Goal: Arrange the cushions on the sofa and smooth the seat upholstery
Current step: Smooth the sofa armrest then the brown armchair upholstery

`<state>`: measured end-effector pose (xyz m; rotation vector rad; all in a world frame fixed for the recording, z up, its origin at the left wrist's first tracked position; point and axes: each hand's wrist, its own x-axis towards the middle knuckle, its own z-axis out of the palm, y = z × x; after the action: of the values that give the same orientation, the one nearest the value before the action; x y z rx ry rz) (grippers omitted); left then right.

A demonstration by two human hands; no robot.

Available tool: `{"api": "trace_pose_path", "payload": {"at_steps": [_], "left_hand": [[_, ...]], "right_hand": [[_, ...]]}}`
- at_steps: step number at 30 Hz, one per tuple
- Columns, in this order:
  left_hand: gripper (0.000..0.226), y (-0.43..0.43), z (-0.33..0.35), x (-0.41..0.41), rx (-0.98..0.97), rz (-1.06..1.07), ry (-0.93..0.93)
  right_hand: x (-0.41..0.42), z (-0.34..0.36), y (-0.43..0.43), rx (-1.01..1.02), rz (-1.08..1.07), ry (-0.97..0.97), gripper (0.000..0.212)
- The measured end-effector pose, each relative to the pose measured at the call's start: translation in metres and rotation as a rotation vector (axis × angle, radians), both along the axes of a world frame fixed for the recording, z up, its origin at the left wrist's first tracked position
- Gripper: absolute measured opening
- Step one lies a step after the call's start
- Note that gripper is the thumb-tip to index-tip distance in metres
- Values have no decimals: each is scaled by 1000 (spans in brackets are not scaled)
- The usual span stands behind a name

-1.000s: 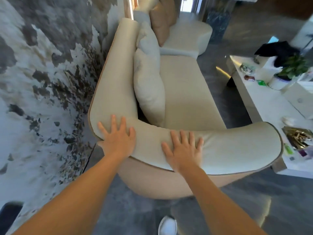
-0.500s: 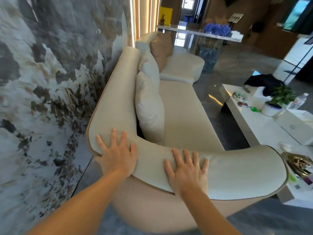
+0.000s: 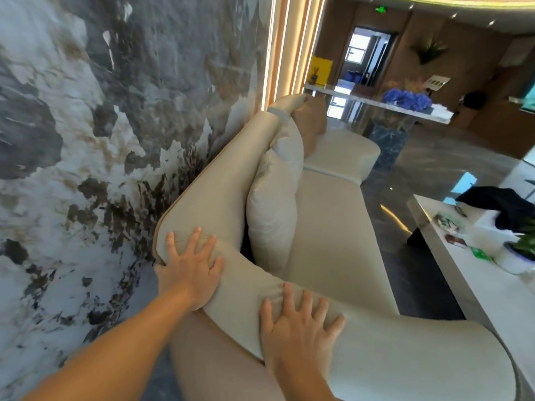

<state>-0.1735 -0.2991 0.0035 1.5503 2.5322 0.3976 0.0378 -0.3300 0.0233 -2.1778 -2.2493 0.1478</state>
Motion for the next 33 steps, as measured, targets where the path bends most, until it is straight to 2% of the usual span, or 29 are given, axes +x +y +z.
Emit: {"api": "trace_pose_path", "payload": {"at_steps": [11, 29, 33], "left_hand": [[64, 63, 1, -65, 4, -18, -14], [65, 61, 3, -65, 1, -25, 1], [60, 58, 12, -60, -149, -38, 31]], "right_hand": [[-65, -9, 59, 7, -45, -1, 79], [-66, -9, 56, -18, -59, 27, 79], [-65, -2, 54, -148, -21, -4, 79]]}}
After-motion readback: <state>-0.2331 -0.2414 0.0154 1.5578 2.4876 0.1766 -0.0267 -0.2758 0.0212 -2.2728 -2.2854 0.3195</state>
